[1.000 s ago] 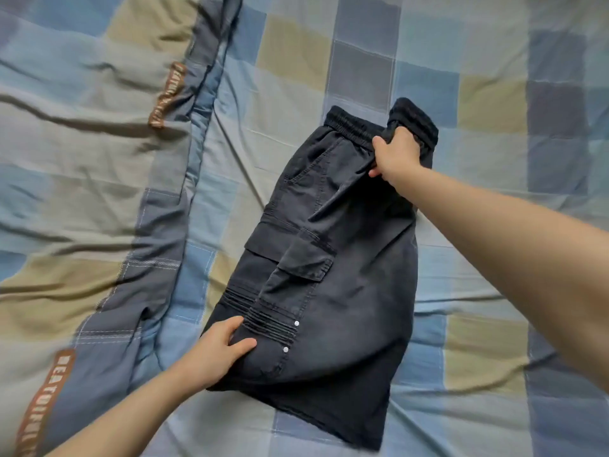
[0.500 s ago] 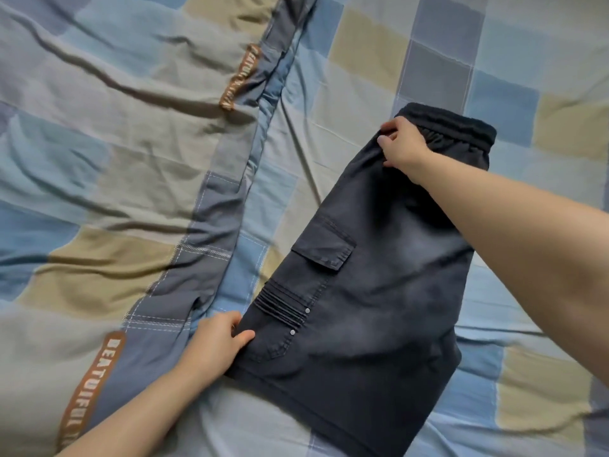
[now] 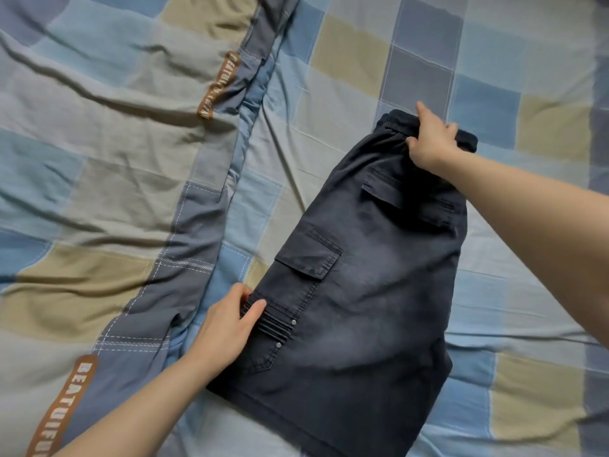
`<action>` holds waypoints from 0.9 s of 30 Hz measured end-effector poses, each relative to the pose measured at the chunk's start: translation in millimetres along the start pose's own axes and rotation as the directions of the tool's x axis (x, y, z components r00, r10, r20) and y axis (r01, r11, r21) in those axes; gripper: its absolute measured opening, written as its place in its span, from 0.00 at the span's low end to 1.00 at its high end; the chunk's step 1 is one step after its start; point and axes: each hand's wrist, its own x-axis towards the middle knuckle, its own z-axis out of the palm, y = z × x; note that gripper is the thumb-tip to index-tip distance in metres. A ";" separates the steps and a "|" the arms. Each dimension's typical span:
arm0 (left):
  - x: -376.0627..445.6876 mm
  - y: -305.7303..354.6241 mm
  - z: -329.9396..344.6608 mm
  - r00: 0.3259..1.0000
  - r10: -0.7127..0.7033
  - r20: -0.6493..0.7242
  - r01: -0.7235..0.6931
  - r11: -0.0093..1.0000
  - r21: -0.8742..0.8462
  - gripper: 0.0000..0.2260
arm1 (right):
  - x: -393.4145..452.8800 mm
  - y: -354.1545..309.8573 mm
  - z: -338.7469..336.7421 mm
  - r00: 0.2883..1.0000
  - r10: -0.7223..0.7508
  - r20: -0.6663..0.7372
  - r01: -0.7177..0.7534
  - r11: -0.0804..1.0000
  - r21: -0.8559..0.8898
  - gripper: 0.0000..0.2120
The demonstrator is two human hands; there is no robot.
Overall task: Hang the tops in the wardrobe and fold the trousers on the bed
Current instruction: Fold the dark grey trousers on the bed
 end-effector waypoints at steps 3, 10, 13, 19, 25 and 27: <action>15.9 9.4 -0.7 0.999 -0.023 0.033 0.023 1.000 -0.010 0.20 | 16.1 -7.5 0.4 1.000 0.001 0.021 0.000 0.999 -0.038 0.28; 20.2 -3.3 -5.9 0.987 0.020 0.161 0.013 0.980 -0.201 0.19 | 32.8 -21.6 -13.2 0.973 -0.058 -0.224 0.050 0.998 -0.038 0.14; 20.6 -5.0 -6.3 0.982 0.052 0.180 -0.018 0.983 -0.183 0.18 | 33.8 -29.0 -17.2 0.989 -0.042 -0.144 0.054 0.996 0.076 0.22; 17.5 -2.2 -2.8 0.978 -0.033 0.207 0.082 0.969 -0.233 0.16 | -86.0 38.5 16.5 0.941 -0.021 -0.337 0.160 0.907 0.391 0.20; 11.8 -2.6 0.7 0.971 -0.193 0.144 0.236 0.877 -0.418 0.13 | -273.2 147.2 91.6 0.835 0.549 0.028 -0.438 0.633 0.638 0.15; 7.4 -1.9 1.4 0.971 -0.197 0.135 0.238 0.855 -0.462 0.12 | -316.6 158.0 106.9 0.773 0.579 0.260 -0.567 0.447 0.692 0.13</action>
